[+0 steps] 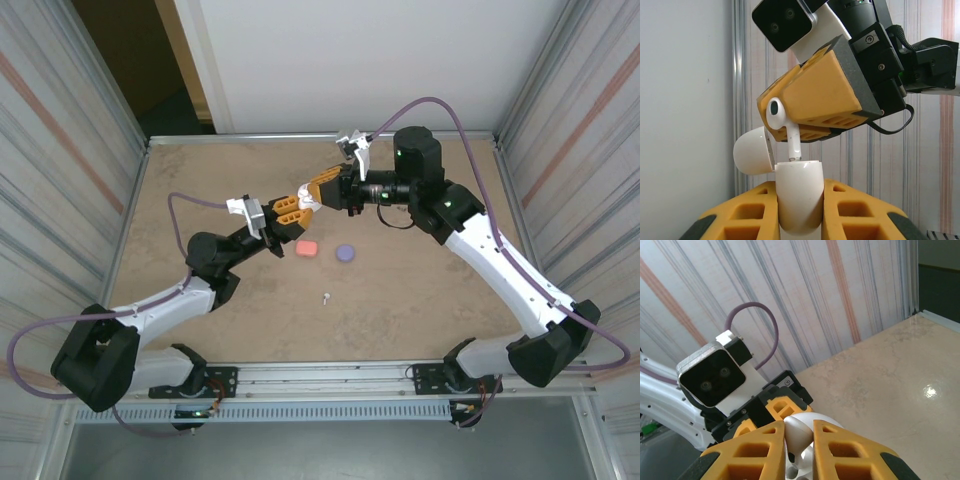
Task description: Insert the wireless bluetooth earbuds into the charging case
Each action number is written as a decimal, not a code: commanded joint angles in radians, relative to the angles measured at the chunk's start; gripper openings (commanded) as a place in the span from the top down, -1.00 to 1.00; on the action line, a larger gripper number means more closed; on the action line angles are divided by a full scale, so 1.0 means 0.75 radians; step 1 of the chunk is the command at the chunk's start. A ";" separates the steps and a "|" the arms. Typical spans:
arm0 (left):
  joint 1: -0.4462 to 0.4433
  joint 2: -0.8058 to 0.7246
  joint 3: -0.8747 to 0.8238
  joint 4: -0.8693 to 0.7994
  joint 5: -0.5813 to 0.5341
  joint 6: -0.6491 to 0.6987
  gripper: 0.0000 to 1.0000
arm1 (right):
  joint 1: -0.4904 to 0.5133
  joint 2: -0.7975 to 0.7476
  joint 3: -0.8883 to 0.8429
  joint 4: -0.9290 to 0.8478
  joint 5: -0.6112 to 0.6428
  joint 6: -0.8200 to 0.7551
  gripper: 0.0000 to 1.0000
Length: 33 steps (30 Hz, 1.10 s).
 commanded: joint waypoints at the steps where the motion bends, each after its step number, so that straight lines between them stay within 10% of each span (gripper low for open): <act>1: -0.004 -0.035 0.023 0.056 -0.004 -0.003 1.00 | 0.013 0.002 -0.027 0.012 -0.041 -0.027 0.66; 18: -0.003 -0.038 0.019 0.044 -0.028 -0.005 1.00 | 0.015 -0.020 -0.040 0.040 -0.007 -0.034 0.68; 33: -0.078 0.014 0.076 0.010 -0.198 -0.056 1.00 | 0.123 -0.122 -0.133 0.321 0.352 -0.019 0.69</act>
